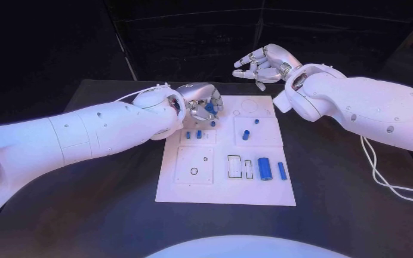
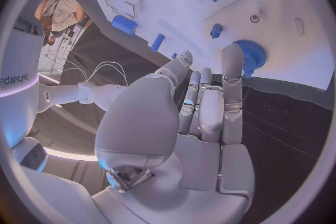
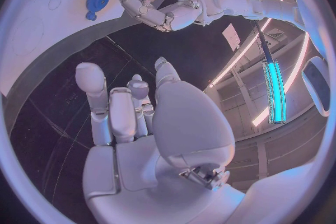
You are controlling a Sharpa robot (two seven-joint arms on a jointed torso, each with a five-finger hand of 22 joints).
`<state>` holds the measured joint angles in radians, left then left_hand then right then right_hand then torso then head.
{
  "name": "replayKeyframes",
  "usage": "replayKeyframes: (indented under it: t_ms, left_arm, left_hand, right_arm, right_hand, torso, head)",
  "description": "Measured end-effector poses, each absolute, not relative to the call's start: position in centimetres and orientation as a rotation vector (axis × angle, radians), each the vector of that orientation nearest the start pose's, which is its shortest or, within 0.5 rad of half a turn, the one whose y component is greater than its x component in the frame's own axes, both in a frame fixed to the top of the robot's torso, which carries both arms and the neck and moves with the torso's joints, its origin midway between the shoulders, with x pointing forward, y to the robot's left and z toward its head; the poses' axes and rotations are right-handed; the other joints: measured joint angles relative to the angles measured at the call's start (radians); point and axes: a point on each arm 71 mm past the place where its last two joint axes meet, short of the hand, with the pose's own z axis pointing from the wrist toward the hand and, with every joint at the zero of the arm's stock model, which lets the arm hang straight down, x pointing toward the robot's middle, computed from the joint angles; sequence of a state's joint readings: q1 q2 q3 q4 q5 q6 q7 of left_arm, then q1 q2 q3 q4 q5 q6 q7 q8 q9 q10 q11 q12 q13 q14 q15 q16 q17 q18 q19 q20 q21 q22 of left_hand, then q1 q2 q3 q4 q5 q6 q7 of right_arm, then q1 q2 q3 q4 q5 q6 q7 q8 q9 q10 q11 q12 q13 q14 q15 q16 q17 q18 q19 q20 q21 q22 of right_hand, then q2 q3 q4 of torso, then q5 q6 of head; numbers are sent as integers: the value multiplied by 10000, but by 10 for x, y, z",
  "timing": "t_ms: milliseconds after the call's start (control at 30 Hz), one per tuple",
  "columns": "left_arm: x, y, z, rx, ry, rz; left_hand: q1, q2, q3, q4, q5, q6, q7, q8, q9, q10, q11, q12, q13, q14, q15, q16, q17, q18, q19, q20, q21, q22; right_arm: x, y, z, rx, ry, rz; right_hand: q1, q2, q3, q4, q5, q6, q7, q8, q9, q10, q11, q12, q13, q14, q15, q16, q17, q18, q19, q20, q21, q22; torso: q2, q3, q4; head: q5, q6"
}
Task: Assemble the parts on the task board
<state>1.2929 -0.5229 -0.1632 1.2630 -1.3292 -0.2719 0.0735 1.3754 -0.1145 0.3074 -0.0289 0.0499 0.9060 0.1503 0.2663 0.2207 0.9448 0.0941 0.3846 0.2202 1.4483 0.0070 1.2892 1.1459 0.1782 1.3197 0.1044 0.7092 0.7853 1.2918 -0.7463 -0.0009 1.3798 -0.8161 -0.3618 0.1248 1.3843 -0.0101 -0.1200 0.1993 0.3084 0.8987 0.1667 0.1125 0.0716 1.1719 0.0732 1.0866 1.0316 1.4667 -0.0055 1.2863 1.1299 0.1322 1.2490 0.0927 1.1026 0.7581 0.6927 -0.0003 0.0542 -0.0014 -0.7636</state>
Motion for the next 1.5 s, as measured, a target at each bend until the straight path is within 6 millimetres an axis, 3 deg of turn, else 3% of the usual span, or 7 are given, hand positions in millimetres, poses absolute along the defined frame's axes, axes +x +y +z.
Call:
replayKeyframes:
  t_ms: [100,167,267,367,867,1500]
  left_arm:
    - [518,98,-194,3664,17007,-8280]
    - [518,97,-196,3884,17103,-8146]
    - [519,95,-198,4138,17245,-7955]
    - [520,93,-200,4323,17426,-7755]
    - [528,89,-211,4710,17997,-7084]
    - [535,85,-215,4844,18231,-6704]
  left_hand:
    - [-16,-16,0,0,0,127,-20,-105,-139,167,-31,-104,-206,136,-32,387,396,-167,398,-23,892,770]
    - [-16,-15,0,0,1,162,13,-152,-197,190,-53,-124,-287,136,-32,475,475,-167,539,-35,1222,1065]
    - [-57,-57,-53,-1,1,198,-23,-222,-273,240,-29,-189,-392,136,-32,499,499,-171,657,-43,1589,1391]
    - [-57,-56,-53,-1,1,235,10,-222,-318,276,-65,-244,-459,136,-32,538,494,-319,696,-76,1790,1572]
    - [73,74,230,-79,1,581,-72,-342,-503,634,-101,-470,-781,170,-67,578,412,-317,801,-115,2142,1943]
    - [76,77,591,-105,2,753,-74,-485,-649,850,-107,-653,-1045,170,-67,615,363,-316,800,-115,2283,2120]
  right_arm:
    - [532,-195,-127,3429,15315,10685]
    - [532,-195,-127,3430,15315,10684]
    - [532,-195,-127,3430,15315,10683]
    - [532,-194,-128,3430,15316,10685]
    - [532,-194,-128,3426,15317,10692]
    - [532,-193,-128,3423,15317,10697]
  right_hand:
    - [0,0,0,0,0,0,0,0,0,0,0,0,0,0,0,0,0,-1,0,0,0,0]
    - [0,0,0,0,0,0,0,0,0,0,0,0,0,0,0,0,0,0,0,0,0,0]
    - [0,0,0,0,0,0,0,0,0,0,0,0,1,0,0,0,0,0,0,0,0,1]
    - [0,0,0,0,0,0,0,0,0,0,0,0,1,0,0,0,0,0,0,0,0,1]
    - [0,0,0,0,37,-29,-30,0,0,0,0,0,2,0,0,0,0,-1,0,0,1,2]
    - [40,40,0,0,35,-29,-30,7,0,0,0,0,3,0,0,0,0,-1,0,0,1,3]
  torso:
    - [1,-1,0]
    - [1,-1,0]
    - [-1,0,0]
    - [-4,0,6]
    - [-13,-1,17]
    - [-13,6,17]
  head:
    - [-12,-12]
    - [-24,-19]
    - [-38,-28]
    - [-44,-30]
    - [-46,-41]
    - [-73,-62]
